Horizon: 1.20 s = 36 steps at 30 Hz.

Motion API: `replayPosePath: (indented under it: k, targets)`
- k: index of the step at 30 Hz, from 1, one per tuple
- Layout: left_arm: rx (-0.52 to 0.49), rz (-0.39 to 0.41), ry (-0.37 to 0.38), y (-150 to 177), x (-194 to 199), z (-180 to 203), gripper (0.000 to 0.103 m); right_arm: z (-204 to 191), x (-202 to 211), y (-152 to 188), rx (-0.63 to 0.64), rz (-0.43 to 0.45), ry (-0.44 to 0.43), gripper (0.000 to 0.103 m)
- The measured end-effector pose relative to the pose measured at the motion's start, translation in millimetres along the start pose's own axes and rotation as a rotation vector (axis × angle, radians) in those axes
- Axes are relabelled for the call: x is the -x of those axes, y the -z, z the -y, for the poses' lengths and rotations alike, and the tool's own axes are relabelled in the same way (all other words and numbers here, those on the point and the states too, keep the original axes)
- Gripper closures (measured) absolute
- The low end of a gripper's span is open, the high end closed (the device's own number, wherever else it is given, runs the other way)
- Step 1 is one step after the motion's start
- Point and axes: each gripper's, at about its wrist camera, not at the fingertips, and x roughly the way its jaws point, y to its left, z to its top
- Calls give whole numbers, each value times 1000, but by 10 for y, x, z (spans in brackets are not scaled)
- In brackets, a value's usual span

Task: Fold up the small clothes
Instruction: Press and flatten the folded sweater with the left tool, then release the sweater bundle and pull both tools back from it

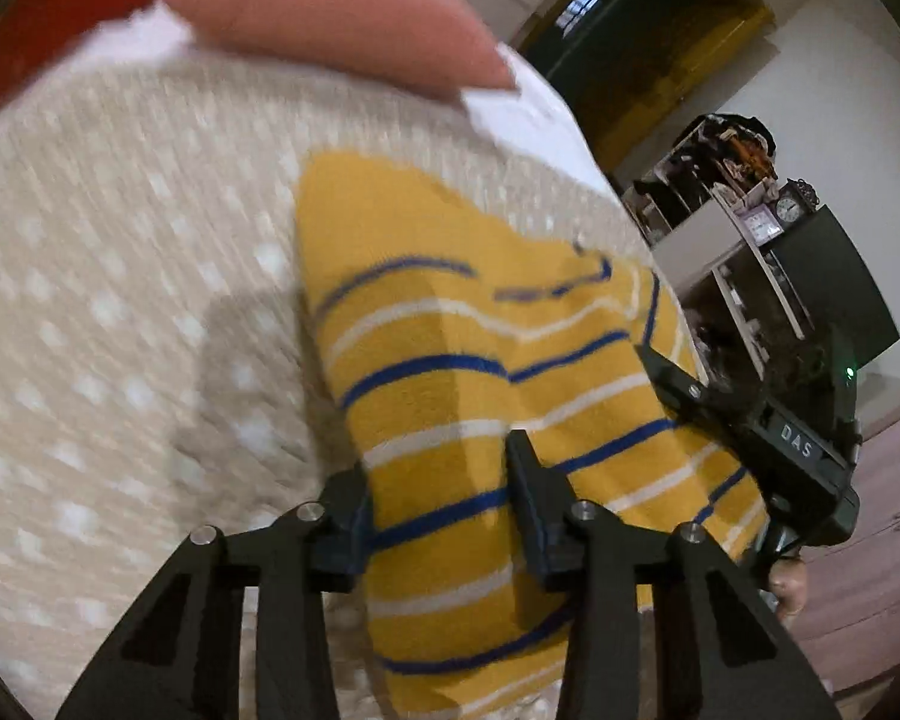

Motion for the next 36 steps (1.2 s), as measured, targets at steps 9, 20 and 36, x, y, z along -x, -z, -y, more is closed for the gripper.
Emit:
replayPosePath:
  k: [9,20,36]
  targets:
    - [-101,-19,-291,158,-47,-86,60,139,-144,180,-36,20,119,46]
    - [-123,183,-401,578,759,96,44,-585,553,291,139,155,120,34]
    - [-111,628,-627,1276,2116,424,8,-852,393,1026,262,85,333,35]
